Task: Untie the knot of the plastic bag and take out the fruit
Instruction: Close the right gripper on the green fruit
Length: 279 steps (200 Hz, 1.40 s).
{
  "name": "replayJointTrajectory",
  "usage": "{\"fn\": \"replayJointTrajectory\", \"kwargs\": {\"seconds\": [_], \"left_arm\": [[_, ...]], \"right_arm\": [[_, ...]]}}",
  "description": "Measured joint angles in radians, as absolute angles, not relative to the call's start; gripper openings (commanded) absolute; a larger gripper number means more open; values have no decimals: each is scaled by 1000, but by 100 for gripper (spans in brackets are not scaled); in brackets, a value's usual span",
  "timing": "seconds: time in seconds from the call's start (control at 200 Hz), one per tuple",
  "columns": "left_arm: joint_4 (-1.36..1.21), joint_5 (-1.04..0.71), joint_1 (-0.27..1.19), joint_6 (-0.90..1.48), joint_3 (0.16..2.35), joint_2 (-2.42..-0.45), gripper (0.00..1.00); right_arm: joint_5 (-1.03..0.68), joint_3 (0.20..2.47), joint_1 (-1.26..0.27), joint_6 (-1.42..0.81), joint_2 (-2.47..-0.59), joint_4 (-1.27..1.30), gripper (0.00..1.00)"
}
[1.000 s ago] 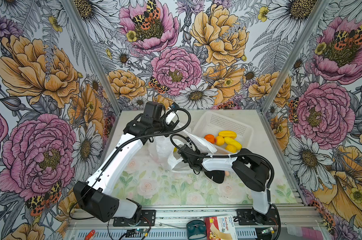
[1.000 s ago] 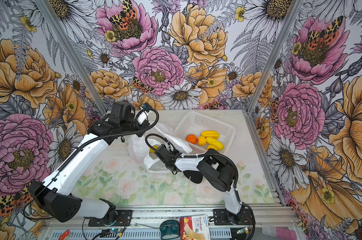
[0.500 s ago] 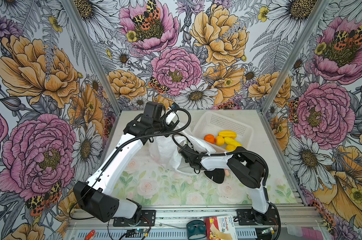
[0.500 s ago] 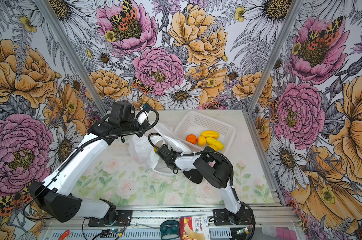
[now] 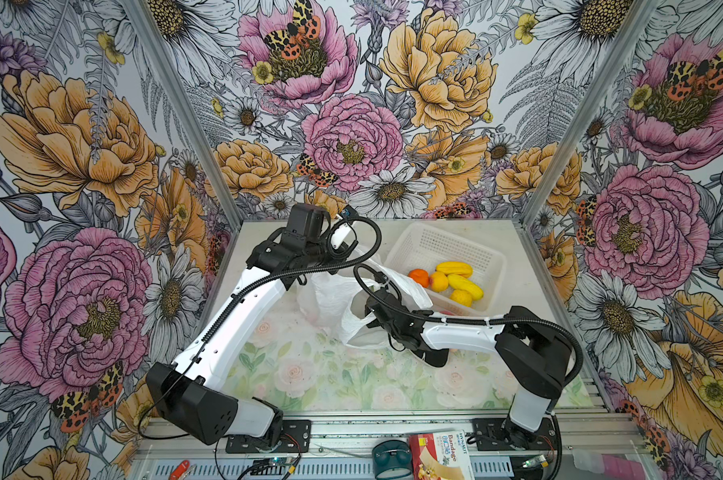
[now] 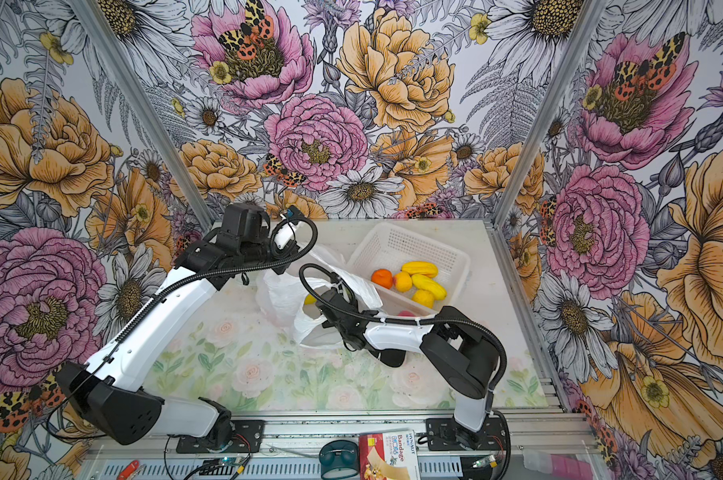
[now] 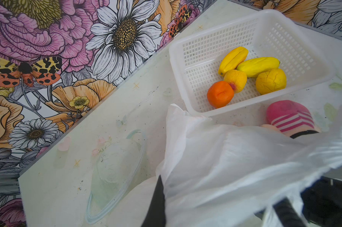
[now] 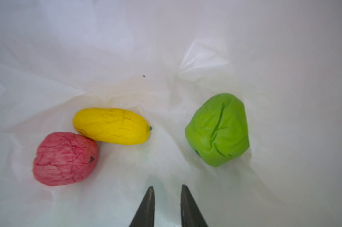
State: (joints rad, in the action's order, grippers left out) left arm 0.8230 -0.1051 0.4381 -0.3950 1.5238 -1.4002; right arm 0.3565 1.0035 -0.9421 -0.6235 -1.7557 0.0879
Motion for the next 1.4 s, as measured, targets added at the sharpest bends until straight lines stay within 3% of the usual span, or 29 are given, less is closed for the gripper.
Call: {"fn": "replayJointTrajectory", "kwargs": {"seconds": [0.2,0.37,0.51,1.016,1.236,1.396], "left_arm": [[823,-105,436,-395,1524,-1400,0],[823,-106,434,-394,1524,-1400,0],[823,-115,434,-394,1524,-1400,0],[823,-155,441,-395,1524,-1400,0],[823,-172,443,-396,1524,-1400,0],[823,-178,444,-396,1524,-1400,0]], "right_arm": [[295,893,-942,-612,-1654,176,26],[326,902,-942,-613,-1671,171,53],[413,1029,-934,-645,-1788,96,67],[646,1339,-870,-771,-2070,-115,79],[658,1355,-831,-797,-2117,-142,80],[654,1390,-807,-796,-2138,-149,87]]}}
